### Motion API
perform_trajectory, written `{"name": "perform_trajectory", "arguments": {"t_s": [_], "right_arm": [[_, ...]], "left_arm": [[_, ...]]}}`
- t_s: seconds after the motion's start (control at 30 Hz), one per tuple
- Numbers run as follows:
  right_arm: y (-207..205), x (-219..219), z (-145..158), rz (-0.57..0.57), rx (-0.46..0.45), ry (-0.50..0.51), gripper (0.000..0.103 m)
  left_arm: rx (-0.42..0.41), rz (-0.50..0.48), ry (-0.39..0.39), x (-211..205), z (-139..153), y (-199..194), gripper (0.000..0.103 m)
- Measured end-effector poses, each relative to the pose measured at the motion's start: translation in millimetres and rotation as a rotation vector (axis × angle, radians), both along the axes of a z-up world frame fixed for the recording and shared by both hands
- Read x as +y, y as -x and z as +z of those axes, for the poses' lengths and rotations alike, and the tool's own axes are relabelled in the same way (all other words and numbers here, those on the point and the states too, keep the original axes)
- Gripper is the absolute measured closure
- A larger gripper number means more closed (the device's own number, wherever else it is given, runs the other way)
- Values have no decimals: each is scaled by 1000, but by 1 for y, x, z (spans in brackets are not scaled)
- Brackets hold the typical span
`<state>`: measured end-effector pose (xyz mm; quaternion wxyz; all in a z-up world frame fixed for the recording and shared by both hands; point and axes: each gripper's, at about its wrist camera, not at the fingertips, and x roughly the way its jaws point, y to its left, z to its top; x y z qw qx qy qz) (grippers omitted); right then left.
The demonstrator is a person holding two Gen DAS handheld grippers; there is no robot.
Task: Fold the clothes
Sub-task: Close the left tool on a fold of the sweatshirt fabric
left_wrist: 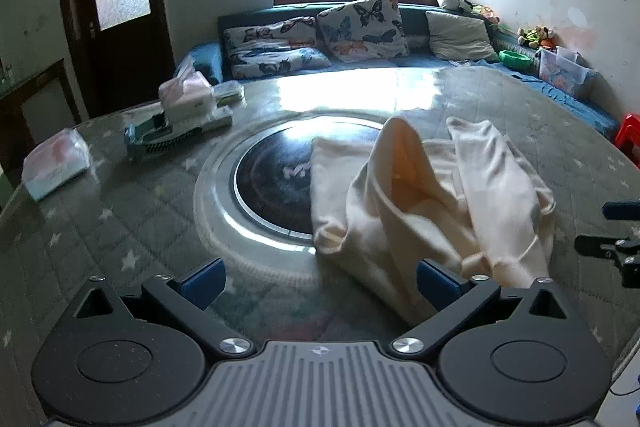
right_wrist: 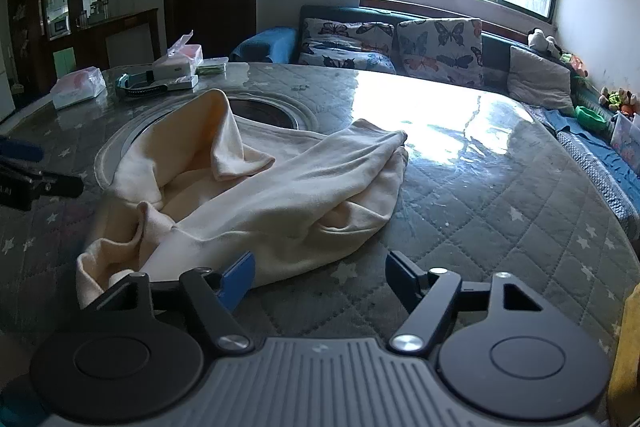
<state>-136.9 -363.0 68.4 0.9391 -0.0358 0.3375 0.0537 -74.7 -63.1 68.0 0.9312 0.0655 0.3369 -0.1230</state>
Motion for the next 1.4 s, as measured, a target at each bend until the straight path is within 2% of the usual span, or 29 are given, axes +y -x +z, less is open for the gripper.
{"name": "perform_trajectory", "arguments": {"t_s": [0.1, 0.4, 0.6, 0.7, 0.77, 0.9, 1.03, 1.17, 1.27, 1.4], "right_arm": [[-7, -2, 0, 4, 4, -7, 36], [-37, -5, 3, 7, 8, -20, 41], [-56, -7, 3, 10, 12, -17, 43], [-66, -8, 4, 11, 13, -16, 43], [-72, -9, 3, 10, 17, -13, 43], [-84, -11, 2, 6, 22, -9, 45], [-93, -13, 2, 3, 23, -13, 47], [-96, -13, 2, 4, 25, -12, 48], [-98, -12, 1, 4, 26, -11, 48], [-101, -12, 1, 5, 28, -10, 48]], "left_arm": [[-8, -26, 5, -8, 5, -10, 2], [-30, -72, -62, -46, 11, -60, 14], [-12, -93, -109, -64, 0, -95, 23], [3, -104, -121, -69, -7, -106, 32], [16, -113, -118, -71, -11, -111, 42], [35, -137, -108, -75, -18, -116, 52], [44, -156, -97, -77, -22, -118, 75], [41, -168, -93, -78, -24, -119, 87], [32, -171, -93, -78, -24, -118, 92], [27, -160, -92, -76, -24, -118, 94]]}}
